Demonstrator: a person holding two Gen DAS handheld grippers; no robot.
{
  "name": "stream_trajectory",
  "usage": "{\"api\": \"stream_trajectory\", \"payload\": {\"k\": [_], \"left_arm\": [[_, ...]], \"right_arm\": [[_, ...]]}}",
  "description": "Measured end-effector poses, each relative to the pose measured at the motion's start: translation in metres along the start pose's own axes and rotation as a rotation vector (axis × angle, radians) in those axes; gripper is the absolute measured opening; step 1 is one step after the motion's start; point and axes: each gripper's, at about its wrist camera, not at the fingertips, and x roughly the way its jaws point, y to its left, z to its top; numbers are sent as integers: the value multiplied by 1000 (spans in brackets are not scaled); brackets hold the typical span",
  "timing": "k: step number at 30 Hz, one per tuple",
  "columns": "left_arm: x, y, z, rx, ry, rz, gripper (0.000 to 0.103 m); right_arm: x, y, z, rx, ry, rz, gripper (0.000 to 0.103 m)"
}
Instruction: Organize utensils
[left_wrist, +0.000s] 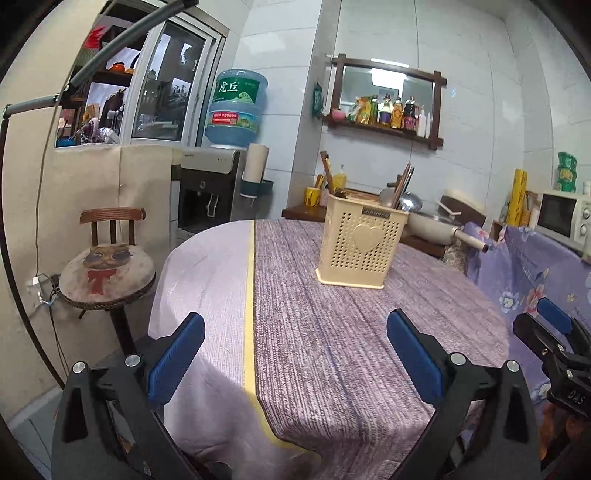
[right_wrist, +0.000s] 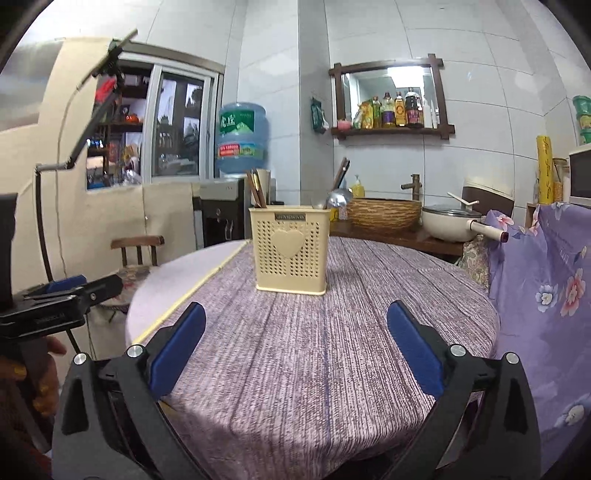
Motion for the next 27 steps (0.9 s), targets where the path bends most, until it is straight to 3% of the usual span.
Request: {"api": "stream_trajectory", "payload": {"k": [5, 11, 27], "left_arm": [[-13, -5, 0, 1, -47, -29, 98], [-17, -12, -7, 7, -47, -38, 98], [-21, -15, -10, 16, -54, -39, 98]], "right_arm": [[-24, 5, -3, 12, -29, 27, 97], [-38, 12, -5, -31, -57, 10, 97], [-33, 0, -5, 11, -37, 4, 97]]}}
